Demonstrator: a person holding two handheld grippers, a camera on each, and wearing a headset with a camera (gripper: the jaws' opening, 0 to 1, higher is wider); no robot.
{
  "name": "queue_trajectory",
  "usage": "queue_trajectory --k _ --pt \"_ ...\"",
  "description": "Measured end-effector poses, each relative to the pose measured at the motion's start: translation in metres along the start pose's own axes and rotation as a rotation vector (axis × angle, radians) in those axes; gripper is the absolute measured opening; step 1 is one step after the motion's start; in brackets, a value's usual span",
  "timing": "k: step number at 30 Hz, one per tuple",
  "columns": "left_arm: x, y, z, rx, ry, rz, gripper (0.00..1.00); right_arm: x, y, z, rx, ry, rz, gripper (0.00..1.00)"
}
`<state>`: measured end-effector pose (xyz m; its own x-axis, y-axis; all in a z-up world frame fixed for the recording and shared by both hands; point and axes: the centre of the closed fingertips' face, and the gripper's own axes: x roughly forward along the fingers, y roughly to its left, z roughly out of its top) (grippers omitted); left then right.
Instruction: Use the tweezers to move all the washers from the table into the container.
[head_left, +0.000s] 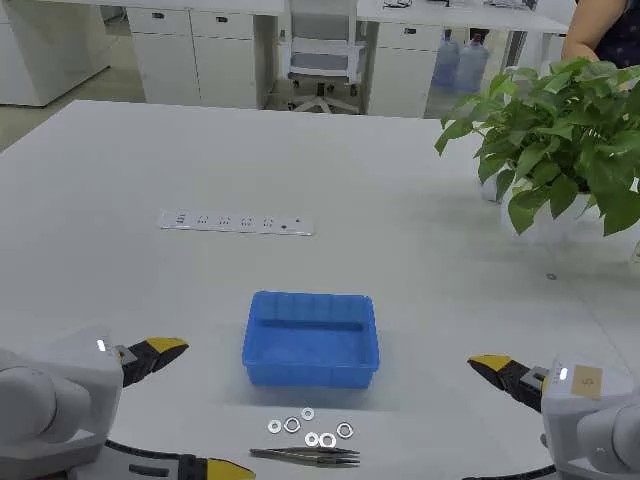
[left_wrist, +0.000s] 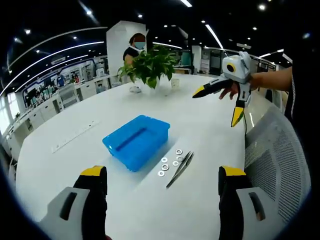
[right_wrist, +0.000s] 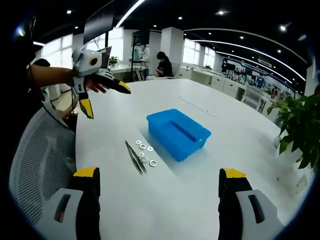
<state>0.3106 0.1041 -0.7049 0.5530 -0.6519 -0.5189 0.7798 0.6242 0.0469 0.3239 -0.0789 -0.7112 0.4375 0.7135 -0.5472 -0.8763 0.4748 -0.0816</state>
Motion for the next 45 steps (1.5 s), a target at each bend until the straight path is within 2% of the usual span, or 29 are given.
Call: queue_trajectory --k 28,45 --pt "-0.0005 -0.0015 -0.0002 0.01 -0.001 -0.001 0.98 0.0006 0.0027 -0.0007 -0.011 0.006 0.007 1.0" --pt "-0.001 -0.0008 0.0017 0.018 -0.003 -0.002 0.98 -0.0012 -0.0007 0.0018 -0.012 0.001 -0.006 1.0"
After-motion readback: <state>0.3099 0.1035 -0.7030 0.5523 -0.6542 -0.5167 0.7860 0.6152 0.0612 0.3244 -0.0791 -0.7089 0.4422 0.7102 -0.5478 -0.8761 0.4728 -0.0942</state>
